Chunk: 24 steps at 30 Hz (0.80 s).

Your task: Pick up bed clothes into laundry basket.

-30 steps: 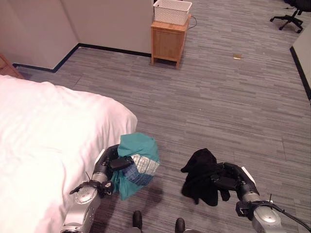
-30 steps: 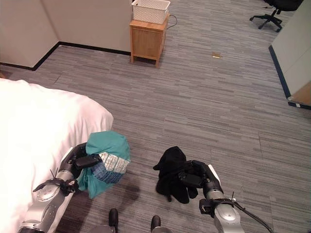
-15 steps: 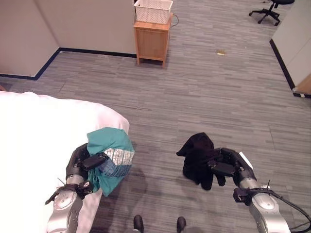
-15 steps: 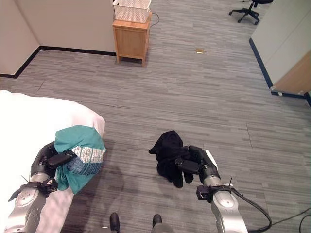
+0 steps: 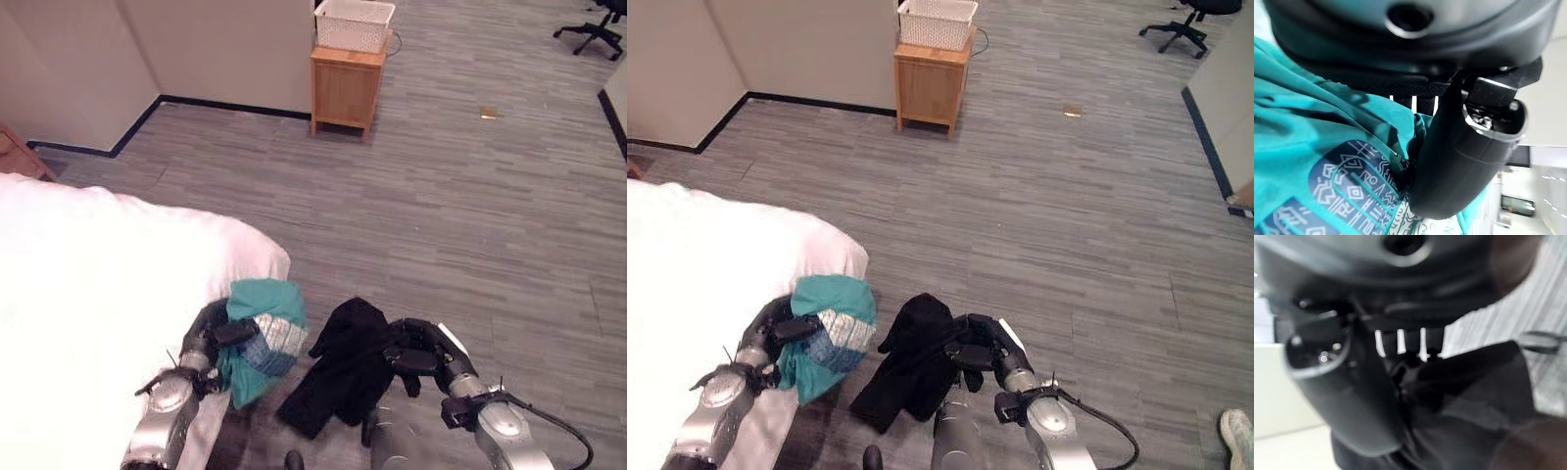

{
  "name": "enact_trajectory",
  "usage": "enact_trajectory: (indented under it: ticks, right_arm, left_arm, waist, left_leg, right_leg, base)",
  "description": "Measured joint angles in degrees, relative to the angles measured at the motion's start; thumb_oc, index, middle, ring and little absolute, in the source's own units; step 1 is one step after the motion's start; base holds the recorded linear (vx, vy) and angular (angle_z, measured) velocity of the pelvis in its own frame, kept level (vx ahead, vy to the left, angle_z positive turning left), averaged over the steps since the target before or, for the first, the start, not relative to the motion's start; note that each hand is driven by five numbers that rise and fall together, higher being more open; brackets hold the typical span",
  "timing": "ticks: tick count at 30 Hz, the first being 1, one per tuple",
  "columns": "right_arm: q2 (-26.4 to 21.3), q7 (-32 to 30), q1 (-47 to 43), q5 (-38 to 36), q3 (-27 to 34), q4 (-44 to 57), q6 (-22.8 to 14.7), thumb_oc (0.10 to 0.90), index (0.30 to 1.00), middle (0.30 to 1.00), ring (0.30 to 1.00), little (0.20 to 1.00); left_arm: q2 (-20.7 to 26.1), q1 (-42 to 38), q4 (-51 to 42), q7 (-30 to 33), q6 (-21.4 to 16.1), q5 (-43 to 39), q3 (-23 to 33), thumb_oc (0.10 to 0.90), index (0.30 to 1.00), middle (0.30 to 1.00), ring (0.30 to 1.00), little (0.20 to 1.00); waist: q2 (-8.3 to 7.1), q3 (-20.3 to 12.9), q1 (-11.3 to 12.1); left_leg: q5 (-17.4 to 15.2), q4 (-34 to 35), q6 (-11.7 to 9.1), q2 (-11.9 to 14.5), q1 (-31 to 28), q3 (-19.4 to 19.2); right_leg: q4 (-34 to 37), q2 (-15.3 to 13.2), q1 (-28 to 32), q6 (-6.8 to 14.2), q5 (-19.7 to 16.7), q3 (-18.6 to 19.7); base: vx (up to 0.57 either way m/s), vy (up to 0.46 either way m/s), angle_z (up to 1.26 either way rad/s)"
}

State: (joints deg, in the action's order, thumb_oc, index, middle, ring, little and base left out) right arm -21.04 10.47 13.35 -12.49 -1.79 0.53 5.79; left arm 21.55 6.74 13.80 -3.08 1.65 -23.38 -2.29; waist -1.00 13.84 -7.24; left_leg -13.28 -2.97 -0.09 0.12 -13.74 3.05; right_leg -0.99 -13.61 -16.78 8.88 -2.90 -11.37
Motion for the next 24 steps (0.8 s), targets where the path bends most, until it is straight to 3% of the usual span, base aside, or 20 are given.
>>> enact_trajectory:
  ticks: [1,2,3,4,5,6,7,8,9,10,11,12,13,14,17,20,21,23,24]
  right_arm:
    - [-0.36,-0.03,0.99,-0.02,0.76,-0.10,-0.04,0.400,0.300,0.300,0.300,0.300]
    - [-2.11,-0.09,-0.04,0.00,1.92,-1.42,0.00,0.400,0.300,0.300,0.300,0.300]
    - [-2.64,-0.17,-0.87,0.00,2.67,-2.38,0.04,0.400,0.300,0.300,0.300,0.300]
    - [-3.28,-0.24,-1.27,0.00,3.89,-2.49,0.12,0.400,0.300,0.300,0.300,0.300]
    - [-4.35,-0.92,-3.39,-0.01,4.79,-3.04,0.12,0.400,0.300,0.300,0.300,0.300]
    - [-5.09,-1.18,-4.57,-0.05,4.80,-3.34,0.12,0.400,0.300,0.300,0.300,0.300]
    - [-5.73,-1.30,-5.75,-0.17,4.73,-3.83,-0.16,0.400,0.300,0.300,0.300,0.300]
    - [-5.51,-1.94,-7.29,-0.45,4.98,-4.32,-0.53,0.400,0.300,0.300,0.300,0.300]
    - [-5.33,-2.30,-7.14,-1.73,5.59,-4.44,-1.41,0.400,0.300,0.300,0.300,0.300]
    - [-5.18,-2.34,-5.86,-2.36,7.64,-3.37,-1.46,0.400,0.300,0.300,0.300,0.300]
    - [-5.43,-2.79,-6.41,-2.77,7.68,-4.06,-1.57,0.400,0.300,0.300,0.300,0.300]
    - [-5.49,-3.59,-7.56,-2.82,6.51,-4.68,-1.12,0.400,0.300,0.300,0.300,0.300]
    - [-5.13,-3.75,-7.69,-2.84,6.18,-4.63,-1.12,0.400,0.300,0.300,0.300,0.300]
    - [-5.17,-4.36,-7.65,-2.86,5.35,-3.54,-1.22,0.400,0.300,0.300,0.300,0.300]
    - [-4.86,-4.63,-8.68,-3.41,4.92,-2.24,-1.37,0.400,0.300,0.300,0.300,0.300]
    - [-4.78,-4.69,-8.11,-3.69,3.51,-2.29,-1.29,0.400,0.300,0.300,0.300,0.300]
    - [-4.86,-4.61,-7.44,-3.69,3.01,-2.20,-1.33,0.400,0.300,0.300,0.300,0.300]
    - [-5.65,-4.51,-5.84,-3.68,2.10,-2.16,-1.31,0.400,0.300,0.300,0.300,0.300]
    - [-5.95,-4.40,-2.98,-3.46,1.66,-1.96,-1.35,0.400,0.300,0.300,0.300,0.300]
  left_arm:
    - [-0.14,1.21,0.11,-0.28,0.03,0.05,-0.17,0.400,0.300,0.300,0.300,0.300]
    - [-1.48,1.93,0.36,-0.24,0.16,0.05,-0.30,0.400,0.300,0.300,0.300,0.300]
    - [-1.65,1.71,0.33,-0.37,0.17,0.04,-0.49,0.400,0.300,0.300,0.300,0.300]
    - [-2.16,1.23,0.23,-0.50,0.15,0.02,-0.55,0.400,0.300,0.300,0.300,0.300]
    - [-2.50,0.53,0.16,-0.43,0.08,-0.28,-0.78,0.400,0.300,0.300,0.300,0.300]
    - [-2.34,-0.34,0.47,-0.27,0.08,-0.43,-1.23,0.400,0.300,0.300,0.300,0.300]
    - [-2.33,-1.16,0.88,-0.25,0.07,-0.85,-1.52,0.400,0.300,0.300,0.300,0.300]
    - [-2.15,-2.88,1.46,-0.25,0.07,-1.27,-2.08,0.400,0.300,0.300,0.300,0.300]
    - [-1.74,-4.80,1.65,0.13,-0.05,-1.28,-2.94,0.400,0.300,0.300,0.300,0.300]
    - [-1.65,-7.73,2.07,0.13,0.04,-1.24,-4.98,0.400,0.300,0.300,0.300,0.300]
    - [-1.67,-8.67,1.46,-0.17,-0.12,-1.30,-5.67,0.400,0.300,0.300,0.300,0.300]
    - [-0.85,-9.57,0.61,-0.91,-0.03,-1.30,-6.29,0.400,0.300,0.300,0.300,0.300]
    - [-0.68,-9.79,0.55,-1.16,-0.12,-1.35,-6.40,0.400,0.300,0.300,0.300,0.300]
    - [-0.28,-9.91,0.74,-1.31,-0.07,-1.34,-6.52,0.400,0.300,0.300,0.300,0.300]
    - [-0.09,-9.48,1.23,-1.13,0.24,-1.38,-6.44,0.400,0.300,0.300,0.300,0.300]
    - [-1.02,-8.93,1.44,-0.19,0.27,-2.64,-6.53,0.400,0.300,0.300,0.300,0.300]
    - [-1.29,-8.70,1.46,-0.11,0.27,-3.05,-6.61,0.400,0.300,0.300,0.300,0.300]
    - [-2.28,-7.59,1.70,0.03,0.26,-3.66,-6.68,0.400,0.300,0.300,0.300,0.300]
    - [-2.76,-5.28,1.95,-0.19,0.25,-3.63,-6.68,0.400,0.300,0.300,0.300,0.300]
  waist:
    - [0.43,-1.66,0.03]
    - [3.94,-2.70,-0.11]
    - [4.60,-2.88,-0.37]
    - [5.02,-3.15,-0.30]
    - [5.87,-3.36,-0.62]
    - [5.69,-3.42,-0.95]
    - [5.69,-3.67,-1.02]
    - [5.16,-4.13,-1.19]
    - [4.36,-4.09,-0.82]
    - [3.96,-3.58,0.43]
    - [3.11,-3.30,1.69]
    - [1.09,-2.01,2.38]
    - [-0.17,-1.47,3.21]
    - [-1.89,-1.51,3.54]
    - [-2.84,-1.03,4.90]
    - [-2.57,-1.16,5.93]
    - [-2.49,-1.70,6.29]
    - [-1.49,-2.62,6.61]
    - [0.67,-5.41,6.50]
  left_leg:
    - [-0.58,0.95,-1.57,1.37,-1.54,0.51]
    - [-1.25,1.37,-3.22,5.78,-3.13,0.69]
    - [-0.87,0.38,-3.76,7.18,-3.52,0.63]
    - [-0.33,-1.87,-4.48,8.44,-3.11,0.30]
    - [2.30,-6.60,-7.32,10.92,-0.72,0.68]
    - [3.23,-11.18,-9.06,11.33,1.03,1.11]
    - [5.18,-15.00,-9.64,12.06,2.92,1.18]
    - [10.45,-21.87,-10.57,12.96,4.39,2.45]
    - [14.66,-29.79,-8.92,12.99,8.33,3.63]
    - [19.39,-41.21,-4.74,13.21,14.18,2.29]
    - [21.32,-49.28,-3.82,12.75,18.19,1.54]
    - [21.71,-58.55,-2.74,11.44,23.26,-0.53]
    - [20.65,-61.59,-2.40,10.42,25.10,-1.98]
    - [18.51,-62.97,-2.80,5.79,30.01,-1.51]
    - [14.15,-56.25,-1.95,1.41,38.27,-3.00]
    - [14.16,-35.22,-1.63,0.06,41.04,-2.97]
    - [14.63,-27.10,-1.38,-0.42,39.50,-3.37]
    - [17.98,-16.78,1.95,-1.64,36.60,-3.96]
    - [16.03,-3.19,5.15,-3.16,30.91,-4.83]
  right_leg:
    - [-1.44,0.63,0.65,-0.63,-2.41,-0.65]
    - [-6.55,3.30,-0.04,-1.37,-4.38,-2.93]
    - [-9.11,4.31,-0.19,-2.31,-5.21,-2.97]
    - [-11.20,5.28,-0.23,-6.85,-4.99,-3.63]
    - [-14.17,6.60,0.17,-7.73,-1.21,-4.62]
    - [-15.02,6.82,0.80,-8.27,0.29,-5.30]
    - [-15.62,7.63,1.59,-9.00,2.14,-5.74]
    - [-16.95,9.03,3.60,-10.03,6.22,-6.33]
    - [-16.72,9.46,4.47,-11.50,7.63,-5.66]
    - [-15.89,9.98,5.53,-12.20,8.27,-5.55]
    - [-14.70,10.51,7.20,-13.13,8.51,-5.40]
    - [-11.14,12.52,12.55,-16.38,10.34,-3.04]
    - [-10.22,12.64,15.07,-14.99,8.98,-2.15]
    - [-7.71,12.68,18.47,-15.34,10.05,-0.59]
    - [-3.04,12.74,25.18,-13.87,10.21,3.31]
    - [2.28,13.50,33.42,-10.73,12.03,5.82]
    - [3.90,13.53,35.11,-9.92,12.58,6.70]
    - [4.40,13.64,38.78,-8.14,14.43,8.14]
    - [5.26,15.15,42.07,-6.18,16.73,10.77]
  base:
    - [0.42,-0.271,0.60]
    - [0.45,-0.320,0.44]
    - [0.44,-0.316,0.43]
    - [0.44,-0.344,0.39]
    - [0.41,-0.357,0.36]
    - [0.32,-0.275,0.24]
    - [0.49,-0.506,0.15]
    - [0.46,-0.538,0.17]
    - [0.62,-0.716,0.18]
    - [0.42,-0.466,-0.06]
    - [0.40,-0.360,-0.34]
    - [0.35,-0.218,-0.61]
    - [0.35,-0.135,-0.62]
    - [0.37,-0.074,-0.61]
    - [0.44,-0.031,-0.80]
    - [0.46,-0.002,-0.71]
    - [0.51,0.024,-0.72]
    - [0.52,0.036,-0.61]
    - [0.52,0.026,-0.55]
